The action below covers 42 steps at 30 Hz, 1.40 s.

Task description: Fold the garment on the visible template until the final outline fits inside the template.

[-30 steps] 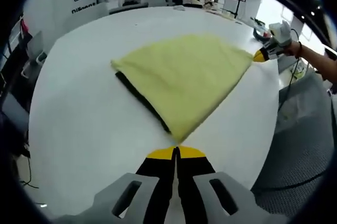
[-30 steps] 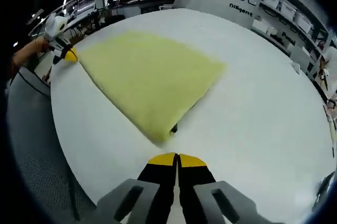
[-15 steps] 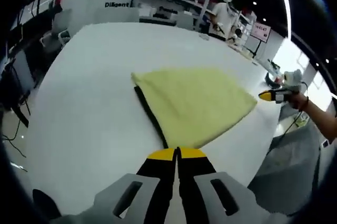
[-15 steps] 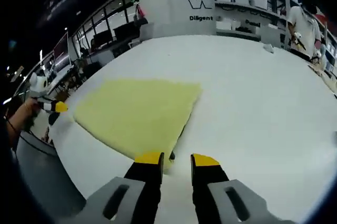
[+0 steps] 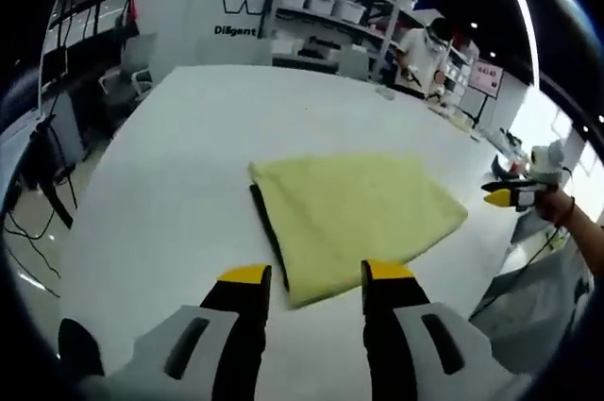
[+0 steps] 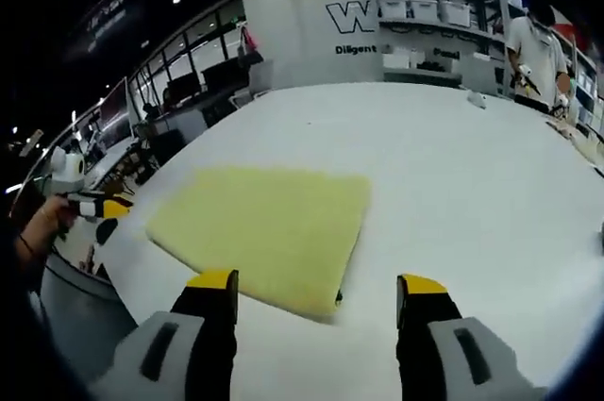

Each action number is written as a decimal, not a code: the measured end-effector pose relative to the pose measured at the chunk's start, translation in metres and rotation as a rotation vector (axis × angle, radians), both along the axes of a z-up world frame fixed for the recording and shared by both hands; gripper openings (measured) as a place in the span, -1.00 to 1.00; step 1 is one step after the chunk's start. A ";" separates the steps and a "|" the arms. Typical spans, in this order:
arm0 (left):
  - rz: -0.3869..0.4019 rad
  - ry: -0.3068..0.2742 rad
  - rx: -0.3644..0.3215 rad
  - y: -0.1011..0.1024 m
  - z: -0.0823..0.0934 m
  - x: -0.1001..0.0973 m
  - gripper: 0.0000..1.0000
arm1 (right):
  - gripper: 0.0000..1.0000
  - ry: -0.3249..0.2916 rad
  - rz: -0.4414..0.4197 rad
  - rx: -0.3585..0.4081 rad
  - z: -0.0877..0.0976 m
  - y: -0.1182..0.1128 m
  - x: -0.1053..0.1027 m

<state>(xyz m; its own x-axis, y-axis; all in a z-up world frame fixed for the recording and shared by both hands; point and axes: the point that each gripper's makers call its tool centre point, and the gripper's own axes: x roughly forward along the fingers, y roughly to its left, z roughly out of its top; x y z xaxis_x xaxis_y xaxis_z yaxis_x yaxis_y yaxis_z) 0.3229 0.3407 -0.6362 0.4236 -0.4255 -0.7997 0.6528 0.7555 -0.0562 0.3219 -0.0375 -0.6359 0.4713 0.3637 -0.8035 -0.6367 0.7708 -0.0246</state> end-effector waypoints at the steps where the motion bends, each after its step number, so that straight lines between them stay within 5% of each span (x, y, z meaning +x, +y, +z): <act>1: 0.006 0.002 -0.011 -0.001 0.001 0.000 -0.02 | 0.46 0.000 -0.001 -0.001 0.000 -0.001 0.000; 3: 0.024 0.013 -0.028 -0.002 0.002 -0.002 0.13 | 0.55 0.007 -0.037 -0.090 -0.006 -0.022 -0.001; 5: 0.048 0.005 -0.070 -0.005 0.009 -0.003 0.25 | 0.59 -0.002 -0.112 0.028 0.003 -0.016 -0.001; 6: 0.091 -0.001 -0.098 -0.003 0.014 0.000 0.29 | 0.63 0.009 -0.214 0.099 0.008 -0.016 0.001; 8: 0.296 -0.003 -0.273 -0.003 0.042 0.007 0.35 | 0.69 -0.059 -0.322 0.189 0.027 -0.017 0.012; 9: 0.341 -0.046 -0.254 0.001 0.048 0.013 0.35 | 0.73 -0.095 -0.373 0.253 0.044 -0.014 0.016; 12: 0.425 -0.071 -0.294 0.001 0.059 0.017 0.41 | 0.87 -0.126 -0.393 0.251 0.053 -0.011 0.016; 16: 0.419 -0.138 -0.267 -0.006 0.071 0.013 0.62 | 0.95 -0.142 -0.386 0.284 0.070 0.004 0.011; 19: 0.427 -0.134 -0.277 -0.013 0.075 0.009 0.83 | 0.98 -0.139 -0.389 0.303 0.077 0.010 0.008; 42: 0.420 -0.188 -0.290 -0.024 0.100 -0.004 0.95 | 0.98 -0.162 -0.373 0.294 0.098 0.030 -0.010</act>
<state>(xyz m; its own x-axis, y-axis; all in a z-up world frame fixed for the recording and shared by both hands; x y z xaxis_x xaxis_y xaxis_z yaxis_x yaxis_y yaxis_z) 0.3193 0.3168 -0.5367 0.7292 -0.3807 -0.5686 0.3172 0.9243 -0.2121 0.3119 -0.0078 -0.5381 0.7229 0.3464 -0.5979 -0.3223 0.9344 0.1517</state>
